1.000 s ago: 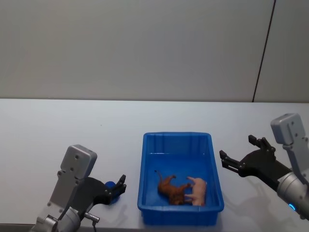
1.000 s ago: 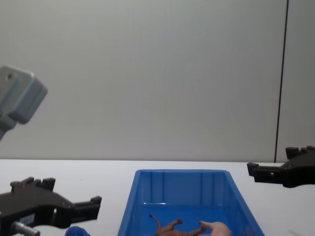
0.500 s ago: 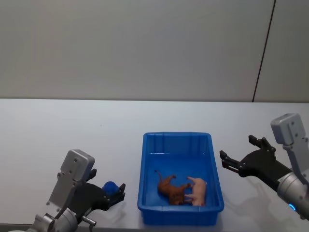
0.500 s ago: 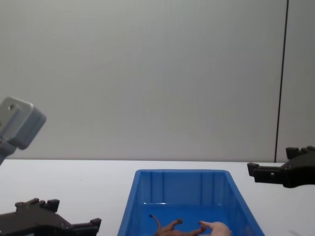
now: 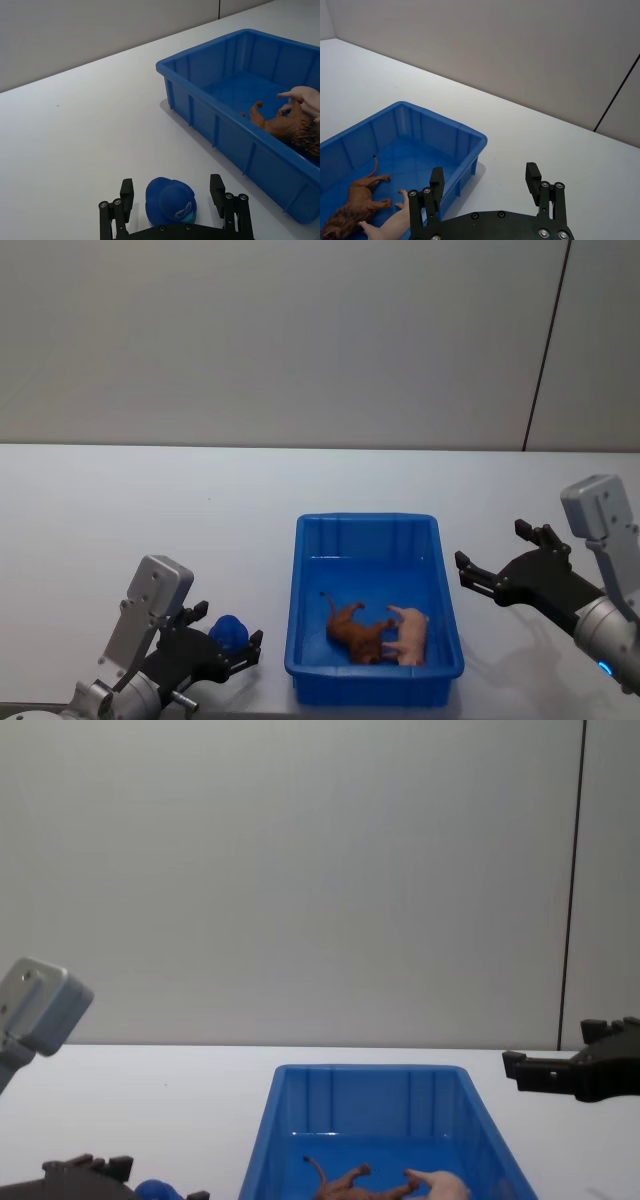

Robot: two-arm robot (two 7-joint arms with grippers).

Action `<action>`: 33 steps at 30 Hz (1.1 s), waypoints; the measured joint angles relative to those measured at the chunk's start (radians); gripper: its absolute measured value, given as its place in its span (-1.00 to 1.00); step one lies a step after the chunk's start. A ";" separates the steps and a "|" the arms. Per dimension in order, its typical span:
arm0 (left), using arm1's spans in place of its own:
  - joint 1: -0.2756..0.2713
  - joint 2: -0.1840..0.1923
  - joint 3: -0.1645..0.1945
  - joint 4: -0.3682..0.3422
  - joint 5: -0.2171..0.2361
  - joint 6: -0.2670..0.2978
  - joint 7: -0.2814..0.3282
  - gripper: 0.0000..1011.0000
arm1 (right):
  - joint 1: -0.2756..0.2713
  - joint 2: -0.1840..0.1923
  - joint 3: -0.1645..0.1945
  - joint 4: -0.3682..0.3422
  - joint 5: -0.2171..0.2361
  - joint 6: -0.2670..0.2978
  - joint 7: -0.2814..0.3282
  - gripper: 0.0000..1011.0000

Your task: Pick up the two dolls from the table and place them into the box.

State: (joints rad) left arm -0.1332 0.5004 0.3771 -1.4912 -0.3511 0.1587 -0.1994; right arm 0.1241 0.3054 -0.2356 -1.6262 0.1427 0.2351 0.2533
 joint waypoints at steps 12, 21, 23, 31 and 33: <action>-0.020 -0.014 -0.004 0.058 -0.016 -0.001 -0.045 0.36 | 0.000 0.000 0.000 0.000 0.000 0.000 0.000 0.98; -0.028 -0.018 -0.008 0.073 -0.022 -0.002 -0.061 0.04 | 0.000 0.000 0.000 0.000 0.000 0.000 0.000 0.98; -0.031 -0.017 -0.010 0.071 -0.016 -0.002 -0.062 0.01 | 0.000 0.000 0.000 0.000 0.000 0.000 0.000 0.98; -0.050 -0.014 -0.020 0.037 0.027 -0.004 -0.067 -0.08 | 0.000 0.000 0.000 0.000 0.000 0.000 0.000 0.98; -0.060 -0.014 -0.022 0.025 0.045 -0.004 -0.073 -0.12 | 0.000 0.000 0.000 0.000 0.000 0.000 0.000 0.98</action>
State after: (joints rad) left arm -0.1934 0.4867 0.3547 -1.4665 -0.3057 0.1546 -0.2727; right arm 0.1240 0.3053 -0.2356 -1.6262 0.1427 0.2352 0.2534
